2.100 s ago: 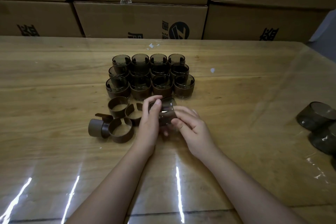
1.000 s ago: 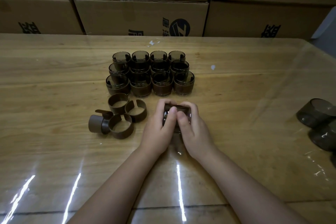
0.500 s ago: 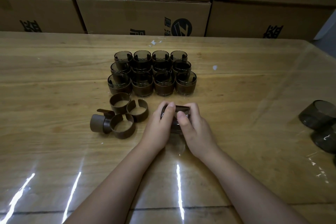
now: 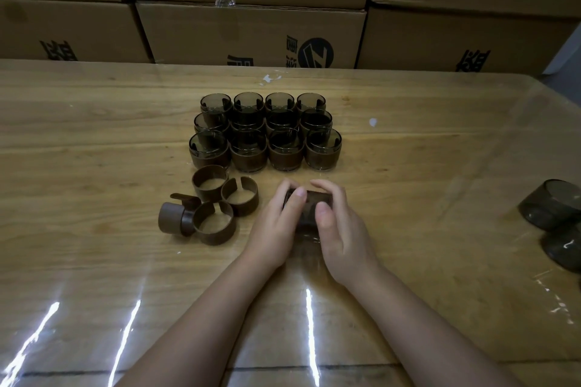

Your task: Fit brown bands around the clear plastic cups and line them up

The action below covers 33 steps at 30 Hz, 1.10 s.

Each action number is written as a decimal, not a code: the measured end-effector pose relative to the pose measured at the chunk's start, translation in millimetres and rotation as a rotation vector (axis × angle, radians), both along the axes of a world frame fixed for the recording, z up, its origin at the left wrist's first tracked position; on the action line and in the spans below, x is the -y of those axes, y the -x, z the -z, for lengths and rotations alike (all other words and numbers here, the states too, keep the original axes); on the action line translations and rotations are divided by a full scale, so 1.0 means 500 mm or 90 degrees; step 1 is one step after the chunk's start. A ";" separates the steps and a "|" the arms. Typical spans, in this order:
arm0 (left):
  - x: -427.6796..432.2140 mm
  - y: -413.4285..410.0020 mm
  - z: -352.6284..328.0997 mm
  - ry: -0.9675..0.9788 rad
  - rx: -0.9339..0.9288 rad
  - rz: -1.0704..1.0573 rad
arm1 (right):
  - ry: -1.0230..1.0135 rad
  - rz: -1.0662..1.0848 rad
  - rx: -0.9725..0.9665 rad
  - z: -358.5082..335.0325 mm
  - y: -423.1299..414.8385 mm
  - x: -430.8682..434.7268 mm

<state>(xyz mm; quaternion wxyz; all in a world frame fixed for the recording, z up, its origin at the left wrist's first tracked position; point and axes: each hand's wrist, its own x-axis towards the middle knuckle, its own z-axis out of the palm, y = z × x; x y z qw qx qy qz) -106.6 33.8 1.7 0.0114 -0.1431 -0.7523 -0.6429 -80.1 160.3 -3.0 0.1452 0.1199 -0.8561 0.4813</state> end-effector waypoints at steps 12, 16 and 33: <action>0.006 0.005 0.005 -0.087 0.076 0.029 | -0.057 0.022 -0.126 -0.001 -0.007 0.021; 0.001 0.002 0.005 0.006 0.043 -0.031 | 0.053 0.005 -0.047 -0.002 0.003 0.028; -0.004 -0.019 -0.014 0.268 -0.231 -0.284 | 0.530 -0.017 0.307 0.004 0.044 0.038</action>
